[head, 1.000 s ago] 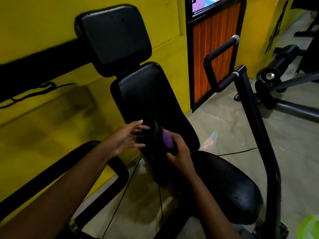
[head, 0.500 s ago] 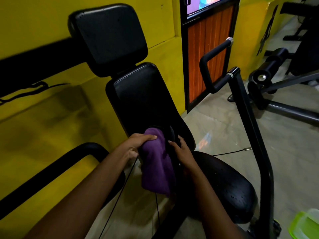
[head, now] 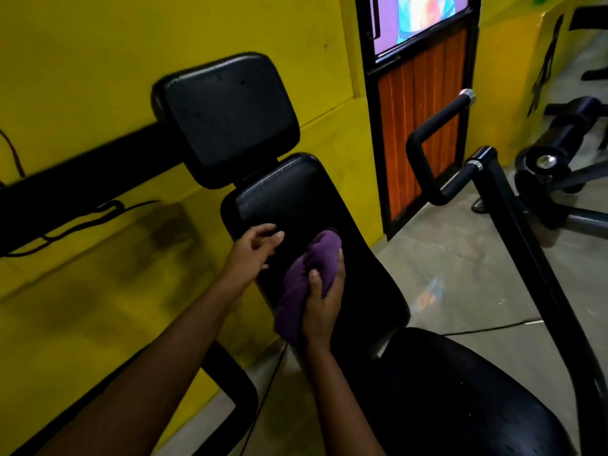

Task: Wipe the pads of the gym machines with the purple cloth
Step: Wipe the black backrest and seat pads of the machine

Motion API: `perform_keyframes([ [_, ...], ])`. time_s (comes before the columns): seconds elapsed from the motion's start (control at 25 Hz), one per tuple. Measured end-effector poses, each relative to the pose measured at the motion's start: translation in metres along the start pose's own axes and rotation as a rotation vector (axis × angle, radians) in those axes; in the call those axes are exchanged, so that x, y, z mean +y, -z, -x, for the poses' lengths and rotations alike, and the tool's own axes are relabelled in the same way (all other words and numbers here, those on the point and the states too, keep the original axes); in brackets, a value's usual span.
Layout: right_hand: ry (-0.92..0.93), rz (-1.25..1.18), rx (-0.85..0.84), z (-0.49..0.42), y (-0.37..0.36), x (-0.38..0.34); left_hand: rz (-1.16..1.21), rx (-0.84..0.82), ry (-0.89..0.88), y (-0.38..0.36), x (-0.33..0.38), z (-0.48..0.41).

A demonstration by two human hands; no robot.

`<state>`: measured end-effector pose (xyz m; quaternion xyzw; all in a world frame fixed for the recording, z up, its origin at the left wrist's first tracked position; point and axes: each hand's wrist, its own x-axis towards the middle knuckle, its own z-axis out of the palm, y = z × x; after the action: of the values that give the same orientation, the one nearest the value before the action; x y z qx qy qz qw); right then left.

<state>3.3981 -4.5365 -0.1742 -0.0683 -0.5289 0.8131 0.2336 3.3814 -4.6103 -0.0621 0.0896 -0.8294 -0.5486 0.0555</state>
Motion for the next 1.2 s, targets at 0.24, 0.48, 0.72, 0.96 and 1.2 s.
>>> perform_keyframes([
  [0.24,0.007,-0.037,0.151,-0.048,-0.061,0.001,-0.073,0.219,0.067,0.037,-0.023,-0.064],
  [0.48,0.28,0.496,-0.111,-0.062,-0.148,0.023,0.247,0.111,-0.057,0.041,-0.04,-0.101],
  [0.72,0.272,0.67,-0.025,-0.123,-0.142,0.039,0.288,0.078,-0.066,0.036,-0.055,-0.112],
  [0.96,0.493,0.718,-0.166,-0.109,-0.141,0.041,0.279,0.093,-0.082,0.037,-0.06,-0.115],
  [1.2,0.098,0.714,0.116,-0.166,-0.109,0.064,0.212,0.107,-0.056,0.034,-0.064,-0.118],
])
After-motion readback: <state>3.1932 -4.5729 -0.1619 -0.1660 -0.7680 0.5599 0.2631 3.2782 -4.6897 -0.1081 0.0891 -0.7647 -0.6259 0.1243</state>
